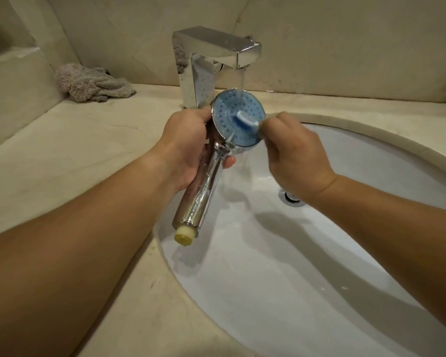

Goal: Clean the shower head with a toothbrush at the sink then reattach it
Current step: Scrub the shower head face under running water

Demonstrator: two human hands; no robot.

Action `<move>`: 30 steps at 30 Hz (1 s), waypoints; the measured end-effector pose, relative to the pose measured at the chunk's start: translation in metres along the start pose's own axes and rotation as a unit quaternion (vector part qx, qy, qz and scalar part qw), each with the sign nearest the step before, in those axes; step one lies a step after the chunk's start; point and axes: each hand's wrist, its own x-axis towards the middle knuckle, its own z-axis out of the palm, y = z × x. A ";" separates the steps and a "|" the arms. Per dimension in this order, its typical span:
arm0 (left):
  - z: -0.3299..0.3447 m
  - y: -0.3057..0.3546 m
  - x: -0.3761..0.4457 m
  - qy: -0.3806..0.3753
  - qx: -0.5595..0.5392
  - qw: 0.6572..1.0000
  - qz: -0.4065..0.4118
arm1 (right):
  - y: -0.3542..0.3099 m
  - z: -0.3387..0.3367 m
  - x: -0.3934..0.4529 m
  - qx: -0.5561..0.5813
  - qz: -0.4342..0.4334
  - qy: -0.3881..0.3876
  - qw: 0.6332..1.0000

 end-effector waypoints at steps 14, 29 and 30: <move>0.000 0.006 -0.005 0.026 -0.028 0.999 0.005 | 0.009 0.005 -0.005 -0.010 0.025 0.012 1.000; 0.004 0.006 -0.008 0.010 -0.028 1.000 -0.001 | 0.014 0.003 -0.001 0.018 0.098 0.039 0.994; 0.004 0.005 -0.008 0.007 -0.027 1.000 -0.001 | 0.017 0.000 0.001 0.025 0.126 0.044 0.991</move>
